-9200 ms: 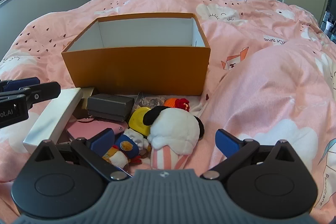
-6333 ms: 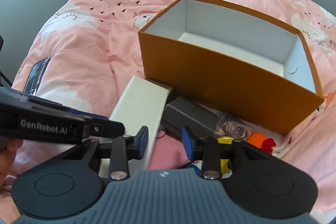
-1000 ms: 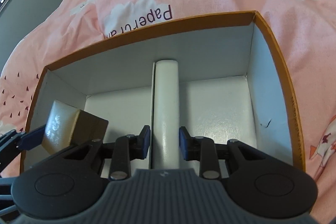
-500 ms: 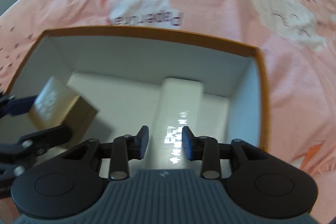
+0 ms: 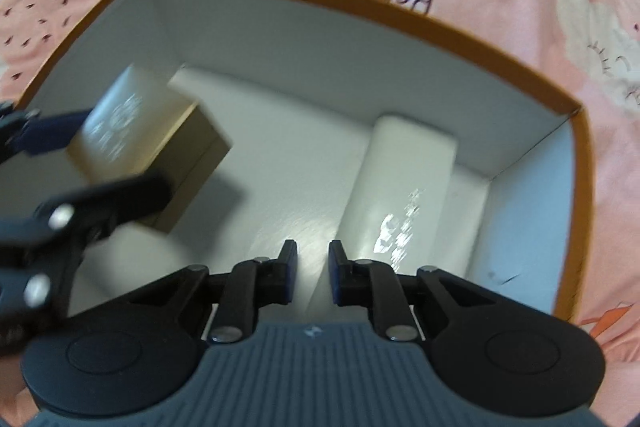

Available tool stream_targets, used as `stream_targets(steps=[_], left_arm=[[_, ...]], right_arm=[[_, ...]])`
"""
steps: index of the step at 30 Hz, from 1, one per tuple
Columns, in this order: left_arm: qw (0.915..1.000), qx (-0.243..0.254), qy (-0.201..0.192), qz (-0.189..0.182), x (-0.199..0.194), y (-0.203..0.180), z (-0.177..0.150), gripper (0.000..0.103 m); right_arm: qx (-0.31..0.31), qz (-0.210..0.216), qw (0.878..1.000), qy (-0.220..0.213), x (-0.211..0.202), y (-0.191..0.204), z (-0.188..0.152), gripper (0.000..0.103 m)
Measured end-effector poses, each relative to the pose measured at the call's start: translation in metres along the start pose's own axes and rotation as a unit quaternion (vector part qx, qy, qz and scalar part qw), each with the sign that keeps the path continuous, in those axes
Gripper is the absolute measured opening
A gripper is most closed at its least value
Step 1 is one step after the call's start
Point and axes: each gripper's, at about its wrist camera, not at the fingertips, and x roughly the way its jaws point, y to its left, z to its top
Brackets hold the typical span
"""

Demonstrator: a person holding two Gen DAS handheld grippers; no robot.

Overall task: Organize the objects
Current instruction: 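Lower the white box into the orange box and open the right gripper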

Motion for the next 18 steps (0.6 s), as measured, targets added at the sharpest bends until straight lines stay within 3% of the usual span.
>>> stream_targets(steps=[5,13,15,16,18], left_arm=[[1.0000,0.001,0.000,0.000,0.000,0.000,-0.001,0.068],[1.0000,0.004,0.003,-0.006,0.002,-0.002,-0.003,0.068],[1.0000,0.003,0.002,-0.007,0.002,-0.001,-0.003,0.068],[1.0000,0.002,0.002,-0.009,0.002,-0.001,-0.003,0.068],[0.9999,0.002,0.002,-0.012,0.002,-0.002,-0.003,0.068]], right_arm=[[0.006,-0.020,1.000,0.003,0.006,-0.009,0.014,0.009],[-0.003,-0.079,0.997,-0.012,0.010,-0.022,0.011,0.009],[-0.008,-0.117,0.993,-0.017,0.011,-0.026,0.009,0.011],[-0.004,-0.116,0.993,-0.020,0.012,-0.031,0.008,0.017],[0.014,-0.103,0.994,-0.021,0.010,-0.045,0.011,0.017]])
